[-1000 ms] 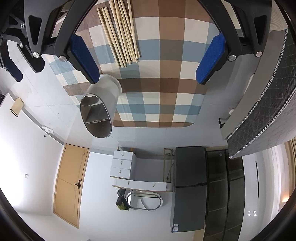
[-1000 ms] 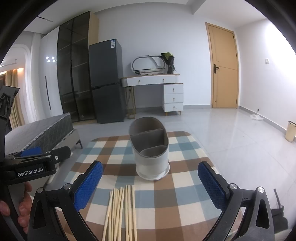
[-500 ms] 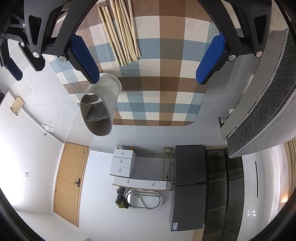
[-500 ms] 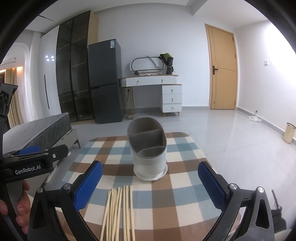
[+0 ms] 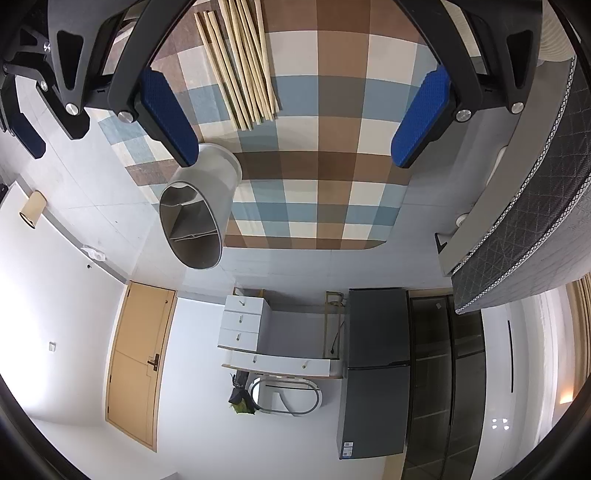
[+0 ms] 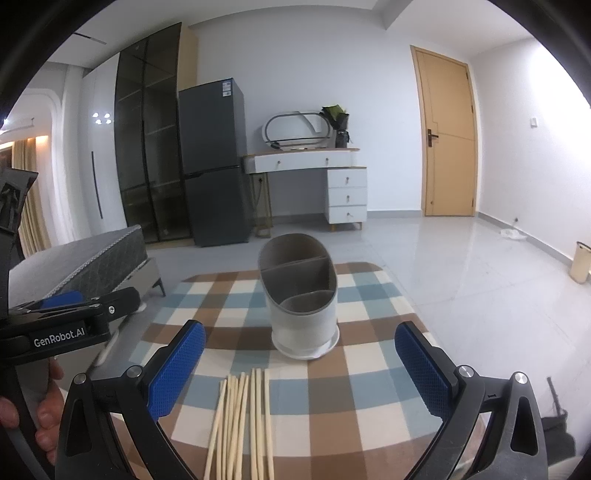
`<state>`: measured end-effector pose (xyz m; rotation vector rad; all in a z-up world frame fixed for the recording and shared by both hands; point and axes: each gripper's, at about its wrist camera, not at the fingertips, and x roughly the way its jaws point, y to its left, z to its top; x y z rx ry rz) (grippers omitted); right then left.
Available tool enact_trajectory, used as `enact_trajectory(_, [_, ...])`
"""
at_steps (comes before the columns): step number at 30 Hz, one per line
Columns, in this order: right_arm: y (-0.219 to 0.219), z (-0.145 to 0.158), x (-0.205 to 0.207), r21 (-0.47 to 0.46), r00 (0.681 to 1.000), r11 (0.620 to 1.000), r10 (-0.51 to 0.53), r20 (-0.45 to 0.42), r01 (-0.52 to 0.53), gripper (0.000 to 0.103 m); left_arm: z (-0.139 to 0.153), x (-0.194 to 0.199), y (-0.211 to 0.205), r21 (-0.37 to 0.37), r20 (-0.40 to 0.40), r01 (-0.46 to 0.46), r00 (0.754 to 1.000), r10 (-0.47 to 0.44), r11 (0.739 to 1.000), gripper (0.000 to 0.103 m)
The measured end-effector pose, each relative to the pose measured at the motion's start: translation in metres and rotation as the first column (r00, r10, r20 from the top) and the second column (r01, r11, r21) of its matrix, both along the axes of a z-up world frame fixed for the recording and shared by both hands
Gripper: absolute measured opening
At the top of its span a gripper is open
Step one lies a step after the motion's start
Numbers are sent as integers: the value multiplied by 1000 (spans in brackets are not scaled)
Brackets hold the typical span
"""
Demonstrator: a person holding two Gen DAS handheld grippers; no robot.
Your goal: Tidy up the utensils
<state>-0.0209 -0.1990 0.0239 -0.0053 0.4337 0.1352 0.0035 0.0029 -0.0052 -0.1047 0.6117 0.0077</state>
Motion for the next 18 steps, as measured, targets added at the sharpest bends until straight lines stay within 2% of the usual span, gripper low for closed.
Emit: enact_trajectory(18, [2,1,1,-4,1000,1000,-5,2,5,103,-1,0,1,-4,-4,0,1000,0,1000,101])
